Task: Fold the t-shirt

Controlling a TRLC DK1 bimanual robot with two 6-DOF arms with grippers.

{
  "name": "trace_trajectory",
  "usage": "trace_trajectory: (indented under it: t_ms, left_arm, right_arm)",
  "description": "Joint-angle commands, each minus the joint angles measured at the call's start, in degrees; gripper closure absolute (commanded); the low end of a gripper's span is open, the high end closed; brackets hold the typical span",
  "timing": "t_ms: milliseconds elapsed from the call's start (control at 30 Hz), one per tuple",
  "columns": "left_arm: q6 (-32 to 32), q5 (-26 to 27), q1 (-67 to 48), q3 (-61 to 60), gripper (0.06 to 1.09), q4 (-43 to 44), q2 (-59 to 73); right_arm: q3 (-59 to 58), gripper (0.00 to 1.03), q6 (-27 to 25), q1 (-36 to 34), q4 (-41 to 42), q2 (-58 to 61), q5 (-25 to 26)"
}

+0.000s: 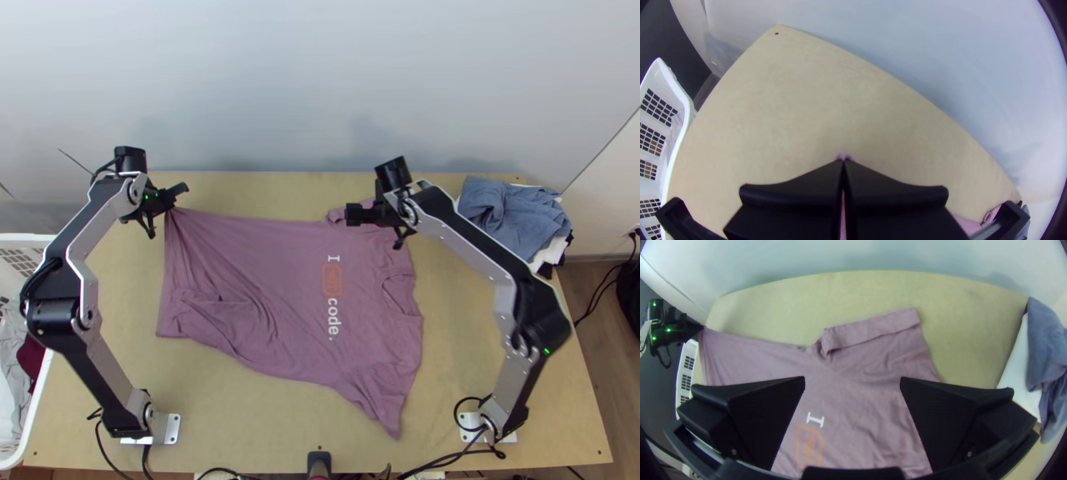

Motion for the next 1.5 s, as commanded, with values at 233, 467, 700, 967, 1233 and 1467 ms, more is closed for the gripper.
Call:
trace_trajectory:
  t_ms: [233, 467, 700, 967, 1233, 1467]
  left_arm:
    - [0.0, -1.3, 0.2, 8.9, 1.05, -2.2, 8.2]
    - [0.1, -1.3, -0.2, 9.0, 1.04, -2.3, 8.7]
    - [0.1, -1.3, -0.4, 8.8, 1.05, -3.0, 9.3]
    - [0.2, -1.3, -0.5, 9.0, 1.05, -3.2, 9.7]
    - [0.2, -1.3, -0.5, 8.7, 1.05, -3.8, 9.8]
    - [0.3, -1.3, -0.5, 8.8, 1.04, -3.9, 9.7]
  right_arm:
    - [19.2, 0.04, -2.1, 0.0, 4.2, 21.0, 6.6]
    - [26.2, 0.04, -0.8, -2.9, 1.1, 24.7, 7.6]
    - [27.7, 0.04, 0.3, -4.9, -1.7, 24.9, 8.6]
    - [30.7, 0.04, 1.2, -5.3, -9.0, 27.6, 8.6]
    - [34.5, 0.1, 1.2, -5.2, -13.3, 30.3, 8.6]
    - [35.5, 0.23, 0.8, -4.8, -13.3, 31.1, 8.6]
